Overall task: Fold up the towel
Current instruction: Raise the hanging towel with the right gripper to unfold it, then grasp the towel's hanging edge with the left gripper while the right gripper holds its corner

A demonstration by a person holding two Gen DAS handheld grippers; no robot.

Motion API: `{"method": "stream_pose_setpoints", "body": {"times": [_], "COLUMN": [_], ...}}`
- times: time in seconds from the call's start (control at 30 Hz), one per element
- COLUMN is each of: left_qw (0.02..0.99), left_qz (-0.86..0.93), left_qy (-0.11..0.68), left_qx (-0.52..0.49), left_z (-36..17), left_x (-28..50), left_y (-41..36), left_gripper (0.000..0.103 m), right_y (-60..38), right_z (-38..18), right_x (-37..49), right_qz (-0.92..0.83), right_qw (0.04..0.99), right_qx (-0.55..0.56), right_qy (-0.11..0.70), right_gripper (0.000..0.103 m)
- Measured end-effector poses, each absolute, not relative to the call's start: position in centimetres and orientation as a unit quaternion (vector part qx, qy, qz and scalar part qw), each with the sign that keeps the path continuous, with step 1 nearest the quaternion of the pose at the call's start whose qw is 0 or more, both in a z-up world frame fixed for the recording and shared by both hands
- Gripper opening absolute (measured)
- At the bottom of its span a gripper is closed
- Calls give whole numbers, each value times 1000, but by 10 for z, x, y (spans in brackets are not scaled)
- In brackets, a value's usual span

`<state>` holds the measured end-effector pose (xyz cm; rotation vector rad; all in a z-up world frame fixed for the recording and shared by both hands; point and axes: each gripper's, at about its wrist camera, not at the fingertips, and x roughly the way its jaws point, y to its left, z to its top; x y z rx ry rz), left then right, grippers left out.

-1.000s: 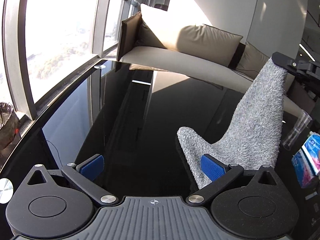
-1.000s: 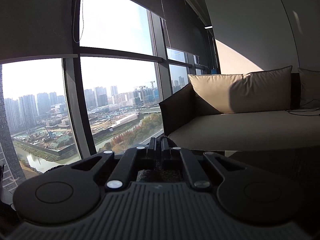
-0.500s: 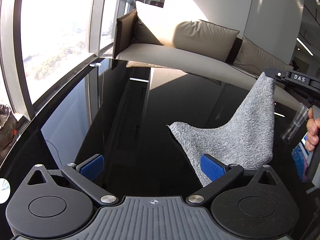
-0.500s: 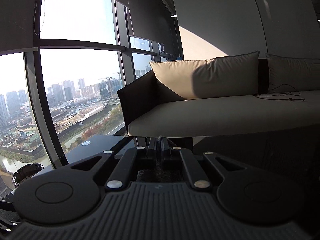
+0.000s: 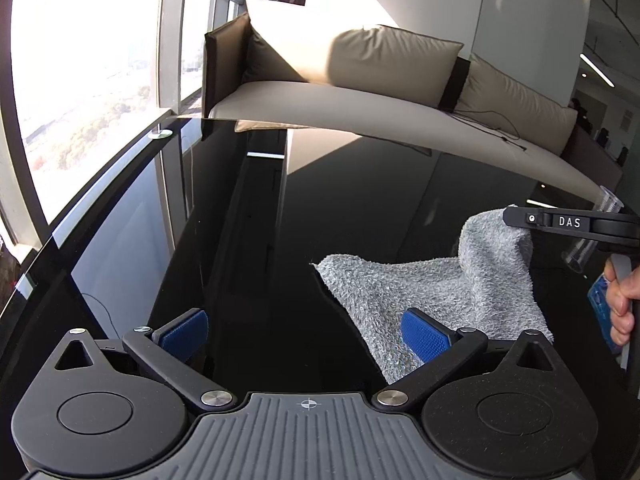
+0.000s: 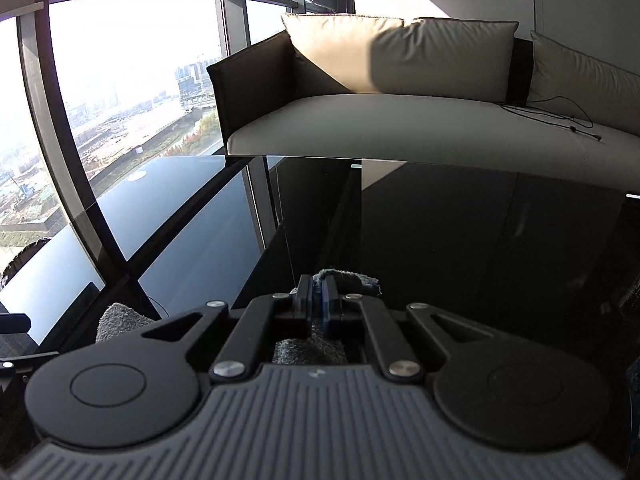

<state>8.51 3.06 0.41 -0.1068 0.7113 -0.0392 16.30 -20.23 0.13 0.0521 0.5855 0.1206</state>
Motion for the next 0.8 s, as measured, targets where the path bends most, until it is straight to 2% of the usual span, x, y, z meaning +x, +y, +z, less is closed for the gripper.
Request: {"method": "stream_pose_setpoints", "body": {"times": [0.13,0.17,0.23,0.37,0.43,0.57,0.6,0.63,0.7,0.73,0.8], "left_qw": [934,934,931,930,929,931,932,933,933,933,933], "left_qz": [-21,-20,-29,-37,-46,-54,-53,-53,-52,-50,-48], "left_qy": [351,352,357,360,362,358,356,355,355,355,355], "left_qx": [-59,-59,-67,-64,-60,-40,-36,-34,-30,-27,-25], "left_z": [2,1,-1,-5,-7,-10,-11,-11,-11,-11,-12], "left_x": [102,105,112,124,127,129,130,131,133,133,135], "left_y": [33,33,34,30,25,15,14,12,11,10,10], "left_gripper": [99,96,78,73,63,57,52,40,24,18,12], "right_y": [-202,-202,-203,-206,-205,-206,-206,-207,-209,-210,-213], "right_z": [0,0,1,2,2,2,1,1,1,1,4], "right_x": [161,161,161,163,164,167,168,168,168,168,168], "right_qz": [61,61,61,62,64,65,65,64,62,59,52], "right_qw": [954,954,954,955,954,953,953,952,952,953,954], "right_qx": [29,31,34,38,38,39,40,40,42,44,51], "right_qy": [292,292,291,289,290,293,295,296,296,295,289], "right_gripper": [4,4,5,4,5,5,5,5,5,5,5]}}
